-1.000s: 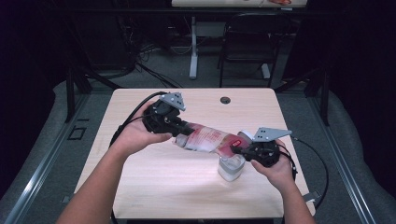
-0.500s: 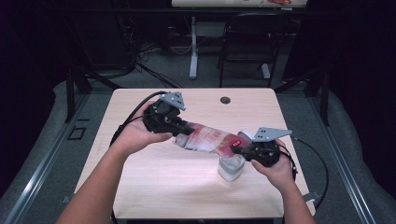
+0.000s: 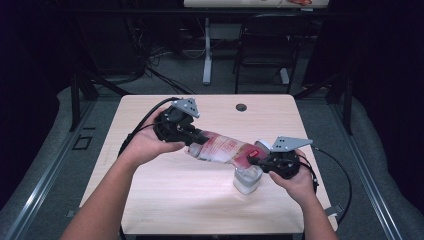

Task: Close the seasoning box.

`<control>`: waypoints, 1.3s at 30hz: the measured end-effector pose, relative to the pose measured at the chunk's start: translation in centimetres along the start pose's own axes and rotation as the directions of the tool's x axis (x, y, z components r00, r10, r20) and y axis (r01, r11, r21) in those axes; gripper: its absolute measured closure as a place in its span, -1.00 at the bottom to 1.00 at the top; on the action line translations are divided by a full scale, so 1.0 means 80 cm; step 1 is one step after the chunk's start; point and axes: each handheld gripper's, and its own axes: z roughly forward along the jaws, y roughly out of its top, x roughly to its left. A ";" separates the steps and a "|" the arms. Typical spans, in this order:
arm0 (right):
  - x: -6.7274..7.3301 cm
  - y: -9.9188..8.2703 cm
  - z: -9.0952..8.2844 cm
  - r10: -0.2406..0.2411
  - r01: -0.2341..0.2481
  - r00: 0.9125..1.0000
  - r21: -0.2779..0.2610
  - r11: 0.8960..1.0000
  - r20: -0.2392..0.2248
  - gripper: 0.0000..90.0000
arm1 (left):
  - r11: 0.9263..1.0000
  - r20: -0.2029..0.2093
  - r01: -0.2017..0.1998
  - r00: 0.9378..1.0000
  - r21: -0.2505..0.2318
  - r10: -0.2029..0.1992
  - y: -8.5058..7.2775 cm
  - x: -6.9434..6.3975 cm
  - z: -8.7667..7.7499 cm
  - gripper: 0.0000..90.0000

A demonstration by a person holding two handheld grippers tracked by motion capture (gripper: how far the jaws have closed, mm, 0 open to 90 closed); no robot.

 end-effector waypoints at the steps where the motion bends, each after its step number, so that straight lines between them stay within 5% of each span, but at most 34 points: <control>1: 0.000 0.000 0.000 0.000 0.000 1.000 0.001 1.000 0.000 0.90 | 1.000 0.000 0.001 1.000 0.000 -0.001 0.000 0.000 0.000 0.79; 39: 0.002 0.001 0.003 -0.011 0.010 1.000 0.027 1.000 0.013 0.69 | 1.000 -0.002 -0.003 1.000 0.000 0.003 0.002 0.000 0.000 0.78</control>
